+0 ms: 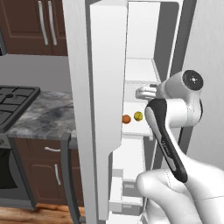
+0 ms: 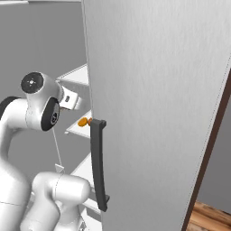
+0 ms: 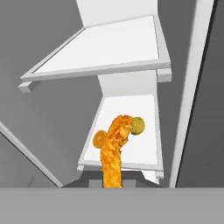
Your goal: Take the shrimp and orange from the highest rack and move them to the second highest rack where the tangerine and lemon are located, to maximize freezer space. Close the freezer door after rearranging.
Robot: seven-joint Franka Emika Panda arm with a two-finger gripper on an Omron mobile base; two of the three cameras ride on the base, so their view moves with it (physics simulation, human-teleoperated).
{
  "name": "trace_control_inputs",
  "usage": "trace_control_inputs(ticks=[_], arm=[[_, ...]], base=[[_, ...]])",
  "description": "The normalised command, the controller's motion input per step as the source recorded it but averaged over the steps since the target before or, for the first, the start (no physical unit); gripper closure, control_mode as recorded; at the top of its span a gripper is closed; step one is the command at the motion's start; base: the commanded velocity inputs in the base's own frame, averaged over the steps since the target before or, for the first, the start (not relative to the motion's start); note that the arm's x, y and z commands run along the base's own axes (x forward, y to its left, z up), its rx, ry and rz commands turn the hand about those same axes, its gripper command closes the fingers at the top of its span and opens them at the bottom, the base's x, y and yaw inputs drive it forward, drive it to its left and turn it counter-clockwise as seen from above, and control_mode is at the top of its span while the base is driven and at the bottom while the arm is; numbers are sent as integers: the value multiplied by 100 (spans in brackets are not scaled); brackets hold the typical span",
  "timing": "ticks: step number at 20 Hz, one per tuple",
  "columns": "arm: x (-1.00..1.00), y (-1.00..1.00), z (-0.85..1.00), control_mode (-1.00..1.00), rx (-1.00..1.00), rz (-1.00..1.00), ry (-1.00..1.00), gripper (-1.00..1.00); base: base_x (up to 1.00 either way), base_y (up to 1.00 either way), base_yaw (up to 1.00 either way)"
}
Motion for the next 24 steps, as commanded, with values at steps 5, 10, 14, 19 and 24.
trace_control_inputs(ticks=[5,10,14,19,24], arm=[[-13,11,-52,-100,-3,6,30,100],[2,10,-52,-100,0,2,17,100],[17,2,-56,-100,0,0,0,100],[31,0,-44,-100,0,0,0,100],[55,8,-10,-100,0,0,0,100]], base=[[0,0,0],[0,0,0],[0,0,0],[0,0,0],[0,0,0]])
